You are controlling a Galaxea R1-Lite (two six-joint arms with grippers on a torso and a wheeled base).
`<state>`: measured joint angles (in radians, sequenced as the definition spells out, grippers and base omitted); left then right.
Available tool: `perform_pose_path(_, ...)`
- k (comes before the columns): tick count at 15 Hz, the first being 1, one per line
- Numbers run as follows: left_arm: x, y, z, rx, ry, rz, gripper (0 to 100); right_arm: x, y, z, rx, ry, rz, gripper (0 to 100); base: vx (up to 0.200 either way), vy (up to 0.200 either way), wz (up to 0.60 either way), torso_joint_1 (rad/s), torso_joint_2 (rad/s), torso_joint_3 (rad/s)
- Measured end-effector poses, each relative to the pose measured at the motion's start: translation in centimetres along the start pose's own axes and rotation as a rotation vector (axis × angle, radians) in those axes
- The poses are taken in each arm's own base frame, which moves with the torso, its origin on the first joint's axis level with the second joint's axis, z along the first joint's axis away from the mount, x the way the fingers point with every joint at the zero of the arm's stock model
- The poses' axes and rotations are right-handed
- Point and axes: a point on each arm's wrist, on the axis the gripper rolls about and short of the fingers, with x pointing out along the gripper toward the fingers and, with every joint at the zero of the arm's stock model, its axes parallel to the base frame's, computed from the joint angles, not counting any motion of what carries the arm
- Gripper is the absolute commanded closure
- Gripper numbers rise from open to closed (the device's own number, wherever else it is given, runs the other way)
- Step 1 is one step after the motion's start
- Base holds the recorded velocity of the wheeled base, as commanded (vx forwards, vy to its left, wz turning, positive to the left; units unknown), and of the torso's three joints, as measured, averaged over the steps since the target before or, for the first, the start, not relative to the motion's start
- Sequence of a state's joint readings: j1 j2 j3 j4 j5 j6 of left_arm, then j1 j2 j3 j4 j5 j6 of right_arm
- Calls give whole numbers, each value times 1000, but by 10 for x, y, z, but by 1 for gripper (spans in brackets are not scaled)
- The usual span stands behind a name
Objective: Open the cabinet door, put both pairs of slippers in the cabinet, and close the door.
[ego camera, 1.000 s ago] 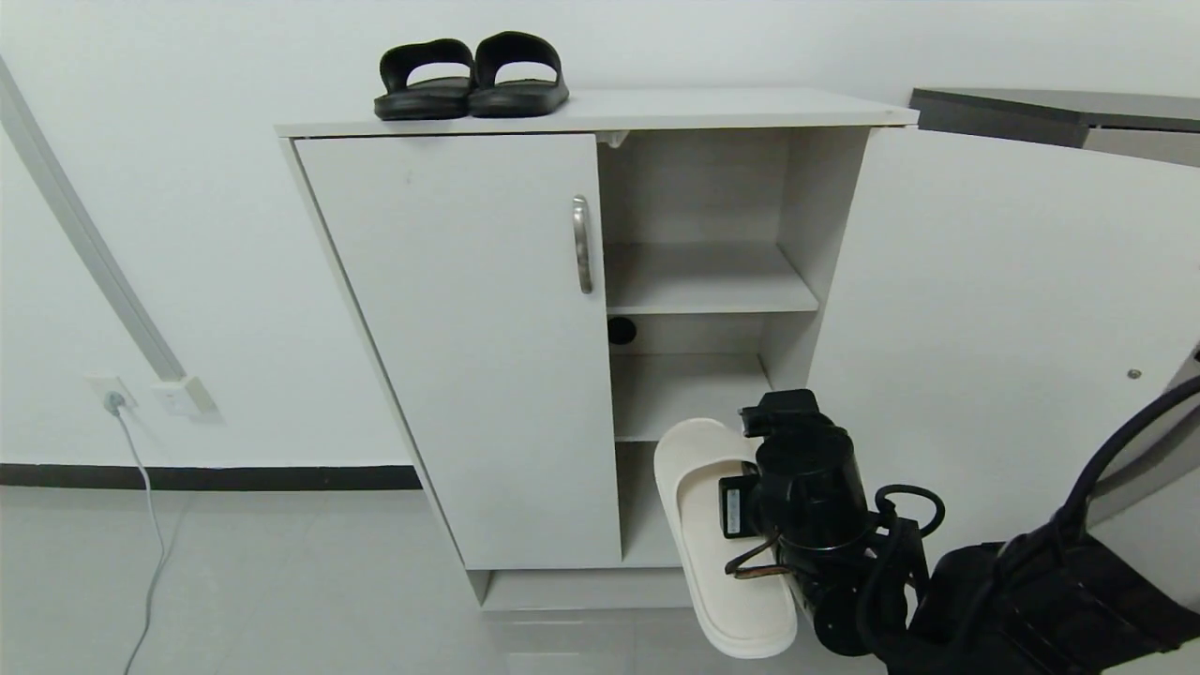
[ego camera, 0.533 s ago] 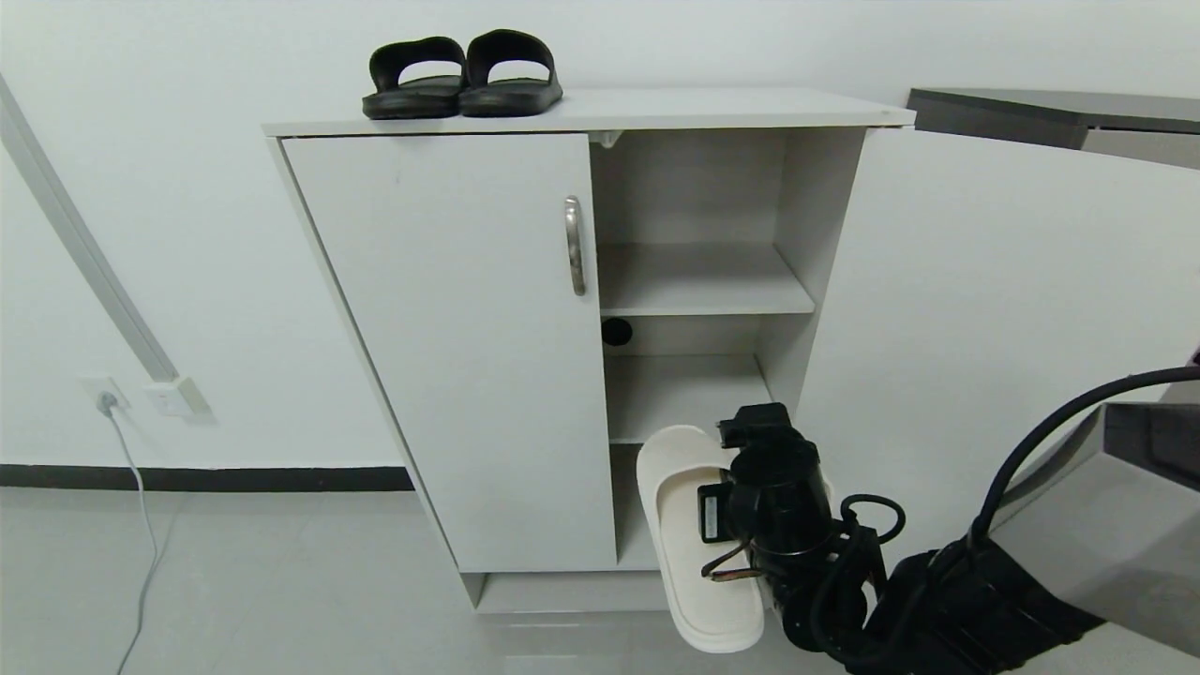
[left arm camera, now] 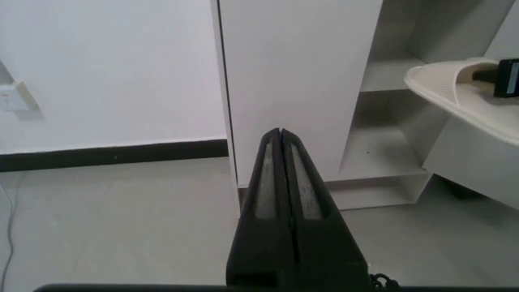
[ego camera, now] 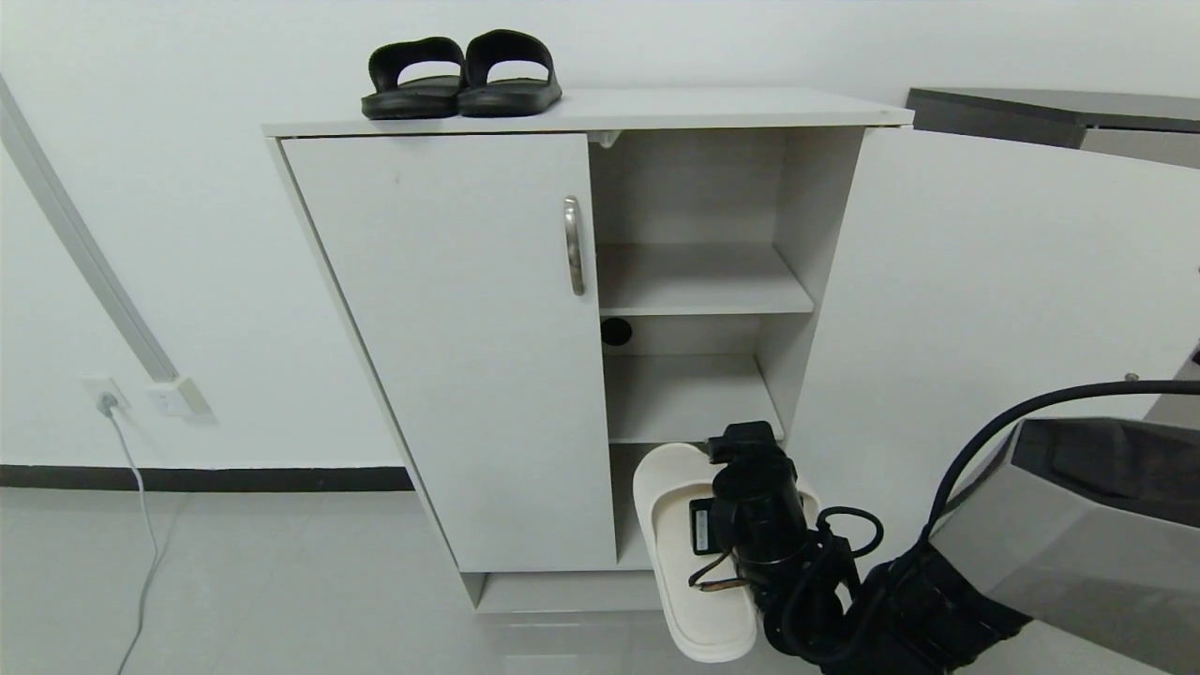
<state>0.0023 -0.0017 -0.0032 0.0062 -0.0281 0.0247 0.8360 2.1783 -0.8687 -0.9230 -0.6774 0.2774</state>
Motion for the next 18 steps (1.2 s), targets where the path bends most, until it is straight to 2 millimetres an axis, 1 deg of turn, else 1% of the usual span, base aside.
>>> perform_pose_path(3,0,0,0,0,0,1,100,4,2,-1,2,-2,0,100,0,0,0,1,1,-17)
perform_pose_path(10,0,0,0,2,1,0,100,19,15,-5,27,-18,-6,100,0,0,0,2,4,-177)
perform_pose_path(13,0,0,0,3,0,0,100,27,22,-3,46,-50,-44,100,0,0,0,3,0,-106)
perform_pose_path(18,0,0,0,3,1,-1,100,35,20,6,81,-181,-88,100,0,0,0,0,0,0)
